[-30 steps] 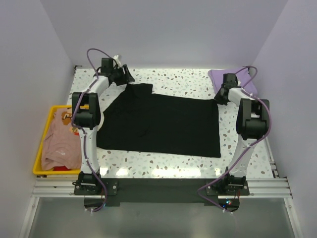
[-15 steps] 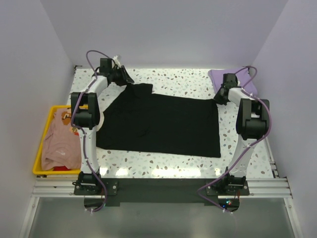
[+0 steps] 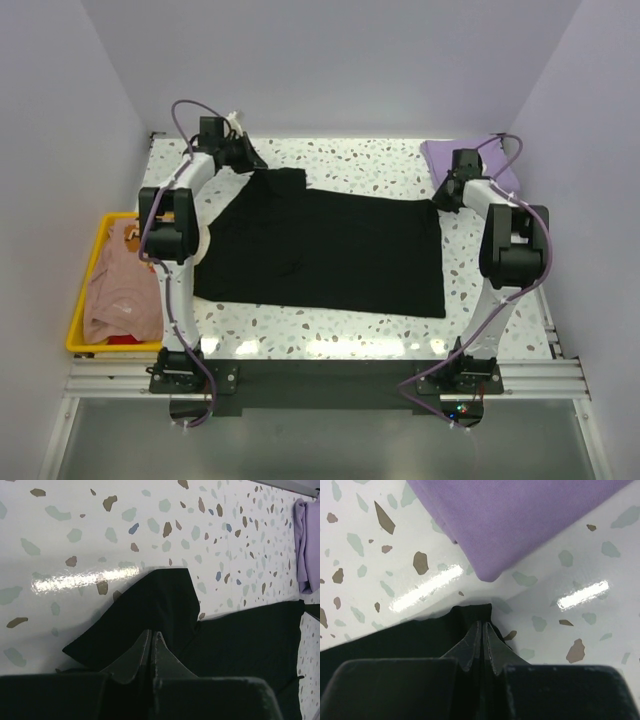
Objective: Fold and stack the t-shirts
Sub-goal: Fold the tshirt
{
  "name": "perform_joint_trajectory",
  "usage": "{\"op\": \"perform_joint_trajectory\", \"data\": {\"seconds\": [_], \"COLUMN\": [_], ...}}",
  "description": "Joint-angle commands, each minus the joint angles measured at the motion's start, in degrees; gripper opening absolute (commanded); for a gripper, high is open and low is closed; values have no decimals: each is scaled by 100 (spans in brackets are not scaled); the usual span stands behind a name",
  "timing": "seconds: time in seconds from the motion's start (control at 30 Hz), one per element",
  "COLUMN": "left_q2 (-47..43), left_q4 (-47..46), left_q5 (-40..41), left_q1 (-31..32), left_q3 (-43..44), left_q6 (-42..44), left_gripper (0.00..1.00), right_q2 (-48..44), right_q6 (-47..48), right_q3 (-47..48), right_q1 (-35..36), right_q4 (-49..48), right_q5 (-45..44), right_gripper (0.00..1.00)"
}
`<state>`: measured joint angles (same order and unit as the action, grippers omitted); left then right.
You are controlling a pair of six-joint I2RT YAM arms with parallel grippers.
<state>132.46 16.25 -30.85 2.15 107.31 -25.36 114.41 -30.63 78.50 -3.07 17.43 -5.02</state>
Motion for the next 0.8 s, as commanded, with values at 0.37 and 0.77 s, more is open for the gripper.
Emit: {"op": "perform_joint_trajectory", "data": {"seconds": [0.37, 0.77], "left_q2": [-1432, -2996], "left_q4": [-640, -1133], "left_q5": [175, 957], "left_q1": [-66, -66], "left_q3": [-1097, -3022], "left_q6": [76, -267], "left_gripper": [0, 0], "right_q2": [-1324, -2598], "right_q6": [-110, -277], "right_q3": [-721, -1784], "right_q1": [-18, -18], "right_q4": [-231, -346], "right_q5": [-272, -412], "right_gripper": [0, 0]}}
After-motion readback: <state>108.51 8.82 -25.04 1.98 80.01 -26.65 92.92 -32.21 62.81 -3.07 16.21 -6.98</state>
